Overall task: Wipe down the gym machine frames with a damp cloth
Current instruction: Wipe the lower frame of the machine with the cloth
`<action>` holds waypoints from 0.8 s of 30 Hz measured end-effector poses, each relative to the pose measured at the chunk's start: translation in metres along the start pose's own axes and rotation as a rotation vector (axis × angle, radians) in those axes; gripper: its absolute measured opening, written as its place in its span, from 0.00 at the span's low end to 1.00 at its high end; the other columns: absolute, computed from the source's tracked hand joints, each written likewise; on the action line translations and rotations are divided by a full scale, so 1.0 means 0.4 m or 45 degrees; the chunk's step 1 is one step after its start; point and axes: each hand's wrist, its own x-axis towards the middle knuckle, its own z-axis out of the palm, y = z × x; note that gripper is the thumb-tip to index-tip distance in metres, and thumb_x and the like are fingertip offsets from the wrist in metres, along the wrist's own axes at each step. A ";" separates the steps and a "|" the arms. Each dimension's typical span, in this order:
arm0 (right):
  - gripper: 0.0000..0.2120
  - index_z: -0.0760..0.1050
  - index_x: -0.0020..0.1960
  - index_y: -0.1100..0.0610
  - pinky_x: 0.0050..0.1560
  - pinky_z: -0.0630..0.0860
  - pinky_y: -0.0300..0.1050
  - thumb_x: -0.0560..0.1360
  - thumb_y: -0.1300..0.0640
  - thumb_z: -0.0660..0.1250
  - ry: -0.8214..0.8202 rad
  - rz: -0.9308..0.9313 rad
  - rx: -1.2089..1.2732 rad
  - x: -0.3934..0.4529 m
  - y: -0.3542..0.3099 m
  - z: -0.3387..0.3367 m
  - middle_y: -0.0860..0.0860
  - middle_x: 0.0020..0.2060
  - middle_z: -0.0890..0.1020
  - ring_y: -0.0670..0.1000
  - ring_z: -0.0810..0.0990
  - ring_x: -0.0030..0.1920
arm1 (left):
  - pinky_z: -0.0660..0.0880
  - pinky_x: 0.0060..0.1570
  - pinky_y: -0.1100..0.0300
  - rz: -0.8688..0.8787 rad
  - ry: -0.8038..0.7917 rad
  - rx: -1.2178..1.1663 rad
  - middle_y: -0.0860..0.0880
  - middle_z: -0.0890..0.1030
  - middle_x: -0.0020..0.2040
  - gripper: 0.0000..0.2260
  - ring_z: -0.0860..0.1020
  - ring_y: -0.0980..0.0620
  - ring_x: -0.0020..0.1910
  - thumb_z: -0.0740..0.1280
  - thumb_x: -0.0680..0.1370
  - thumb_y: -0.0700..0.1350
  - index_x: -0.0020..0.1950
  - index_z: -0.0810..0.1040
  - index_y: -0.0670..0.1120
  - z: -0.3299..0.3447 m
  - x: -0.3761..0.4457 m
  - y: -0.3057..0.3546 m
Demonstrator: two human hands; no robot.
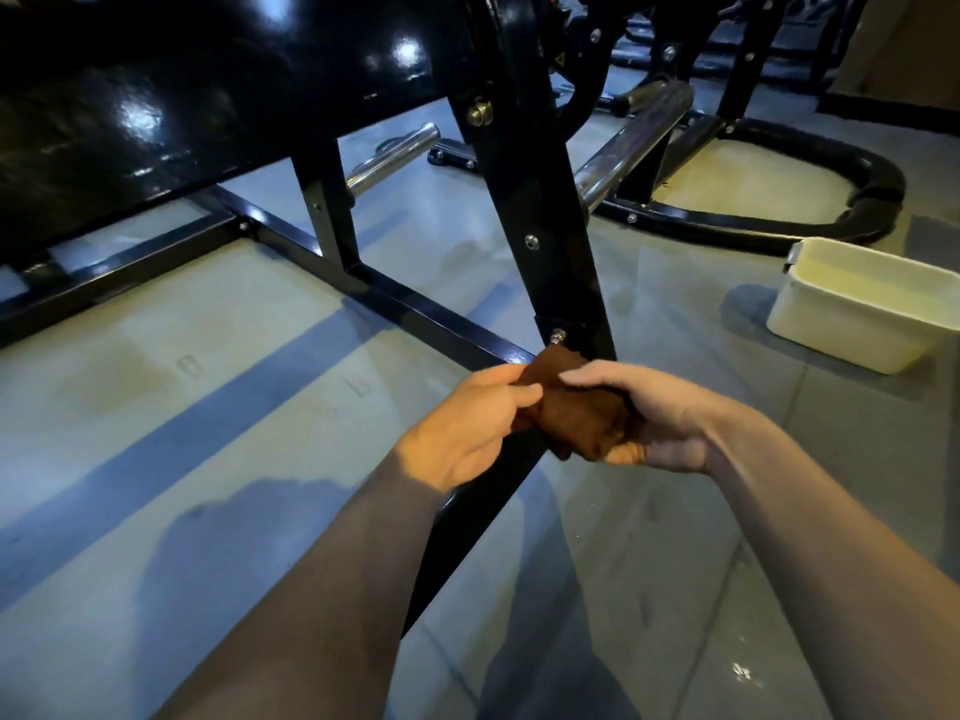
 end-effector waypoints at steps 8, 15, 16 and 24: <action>0.19 0.77 0.66 0.56 0.56 0.80 0.61 0.76 0.62 0.69 0.245 0.070 0.028 0.041 0.055 -0.049 0.61 0.56 0.85 0.59 0.84 0.49 | 0.72 0.67 0.52 0.056 0.511 0.920 0.48 0.78 0.66 0.19 0.75 0.46 0.66 0.70 0.79 0.49 0.71 0.76 0.52 -0.047 -0.044 -0.055; 0.25 0.75 0.64 0.45 0.42 0.83 0.48 0.74 0.32 0.71 0.808 -0.440 -0.295 0.121 0.019 -0.014 0.51 0.58 0.83 0.52 0.84 0.51 | 0.64 0.73 0.42 -0.300 0.246 1.764 0.45 0.75 0.67 0.38 0.73 0.41 0.68 0.74 0.72 0.65 0.73 0.65 0.48 -0.081 -0.083 -0.116; 0.31 0.72 0.69 0.45 0.50 0.83 0.51 0.73 0.29 0.70 0.861 -0.503 -0.445 0.138 0.021 -0.007 0.49 0.59 0.82 0.52 0.83 0.54 | 0.70 0.68 0.44 -0.306 0.207 1.743 0.45 0.76 0.64 0.36 0.75 0.42 0.64 0.75 0.72 0.63 0.72 0.65 0.48 -0.084 -0.077 -0.114; 0.28 0.63 0.78 0.44 0.58 0.77 0.56 0.81 0.36 0.62 0.792 -0.701 -1.678 0.212 0.079 0.052 0.49 0.73 0.66 0.60 0.71 0.65 | 0.77 0.48 0.53 -0.272 0.236 1.539 0.48 0.78 0.47 0.16 0.79 0.47 0.49 0.72 0.77 0.56 0.57 0.76 0.49 -0.134 -0.060 -0.095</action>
